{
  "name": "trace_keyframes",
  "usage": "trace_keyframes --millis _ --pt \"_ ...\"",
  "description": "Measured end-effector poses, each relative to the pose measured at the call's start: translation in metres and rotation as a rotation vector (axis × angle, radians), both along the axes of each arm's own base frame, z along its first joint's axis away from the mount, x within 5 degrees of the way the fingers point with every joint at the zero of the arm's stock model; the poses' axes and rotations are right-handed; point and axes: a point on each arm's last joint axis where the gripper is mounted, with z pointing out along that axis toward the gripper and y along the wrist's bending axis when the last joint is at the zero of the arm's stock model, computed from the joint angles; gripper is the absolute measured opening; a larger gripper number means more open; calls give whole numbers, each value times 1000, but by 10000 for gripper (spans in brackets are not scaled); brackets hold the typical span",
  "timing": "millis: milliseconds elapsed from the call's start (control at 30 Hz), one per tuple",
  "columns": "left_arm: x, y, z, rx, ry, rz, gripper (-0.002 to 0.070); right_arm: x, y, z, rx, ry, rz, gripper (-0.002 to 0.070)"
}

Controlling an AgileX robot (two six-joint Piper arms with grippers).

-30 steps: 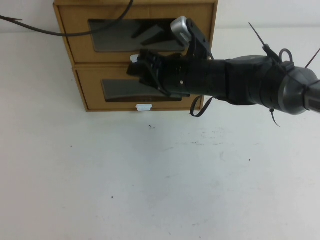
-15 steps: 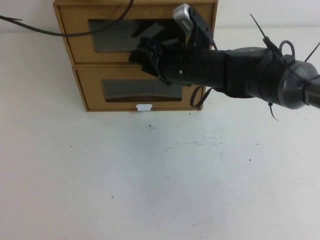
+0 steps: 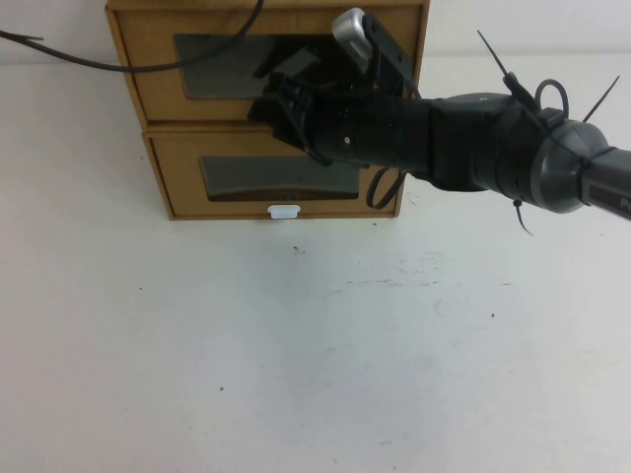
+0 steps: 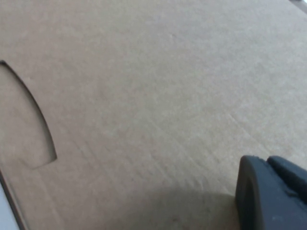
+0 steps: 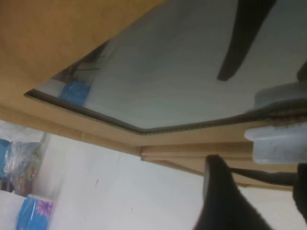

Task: Open the shoe box
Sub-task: 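Pull the top drawer of the cardboard box fully open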

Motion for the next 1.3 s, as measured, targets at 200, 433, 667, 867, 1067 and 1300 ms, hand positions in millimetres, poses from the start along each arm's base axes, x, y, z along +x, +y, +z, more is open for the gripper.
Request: trace_keyframes --millis 200,433,667,867,1067,1300 --pt "0 0 0 1 2 -1 -4 1 -1 -1 -6 0 -13 296" --pt "-1 0 1 3 2 -5 -4 4 -2 -5 -22 3 -45 93" --pt "-2 0 1 6 2 -9 -4 4 -1 -6 -8 17 -43 29" --pt "-2 0 2 8 2 -11 -4 1 -1 -10 -1 36 -21 22" --pt "-4 0 2 11 8 -17 -4 -6 -4 -13 6 64 -3 16" --pt "-5 -1 3 13 18 -27 -4 -14 -7 -12 14 76 23 14"
